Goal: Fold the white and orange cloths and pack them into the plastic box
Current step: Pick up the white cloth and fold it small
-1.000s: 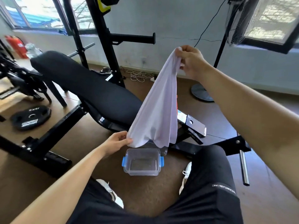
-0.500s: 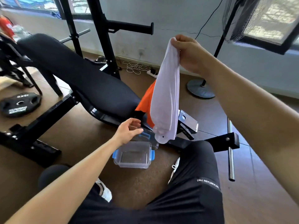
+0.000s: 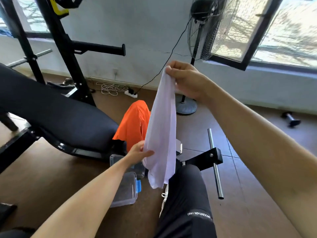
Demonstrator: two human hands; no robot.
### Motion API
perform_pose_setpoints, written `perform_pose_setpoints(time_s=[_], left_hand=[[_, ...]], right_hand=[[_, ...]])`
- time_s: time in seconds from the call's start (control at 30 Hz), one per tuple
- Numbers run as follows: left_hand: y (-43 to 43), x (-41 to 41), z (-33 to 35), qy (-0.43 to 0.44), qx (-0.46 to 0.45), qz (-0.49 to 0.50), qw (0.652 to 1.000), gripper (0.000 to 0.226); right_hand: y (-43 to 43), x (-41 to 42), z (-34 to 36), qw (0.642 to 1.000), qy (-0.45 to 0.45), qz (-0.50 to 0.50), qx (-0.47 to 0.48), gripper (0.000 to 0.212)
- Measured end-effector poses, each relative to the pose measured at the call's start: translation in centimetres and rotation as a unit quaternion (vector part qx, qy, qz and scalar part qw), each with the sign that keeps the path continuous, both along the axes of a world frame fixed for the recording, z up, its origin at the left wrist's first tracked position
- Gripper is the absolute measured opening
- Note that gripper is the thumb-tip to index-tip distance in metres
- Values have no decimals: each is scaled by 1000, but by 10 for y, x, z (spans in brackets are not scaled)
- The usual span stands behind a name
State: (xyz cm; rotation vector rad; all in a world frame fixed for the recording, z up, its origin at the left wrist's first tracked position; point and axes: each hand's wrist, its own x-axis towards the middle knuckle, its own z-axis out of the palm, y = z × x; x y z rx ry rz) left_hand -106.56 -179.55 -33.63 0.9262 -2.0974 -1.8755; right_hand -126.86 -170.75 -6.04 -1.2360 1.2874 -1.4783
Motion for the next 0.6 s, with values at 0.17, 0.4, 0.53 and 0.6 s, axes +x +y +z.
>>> perform_pose_setpoints(time_s=[0.17,0.4,0.53,0.6], left_hand=[[-3,18,-22,-88,-78,-27,993,24],[-16,89,-39,-156,-103,-6,982,31],[-30,123,-45,-205,-137,5,969,23],[-38,138,-45,-211,-142,23,967,22]], right_hand=[[14,-26,-17,990,112,-87,13,13],[12,-34,-50,971,171,-166,19,16],[3,-41,-66,956,195,-216,38,12],[0,-44,-74,954,185,-231,45,8]])
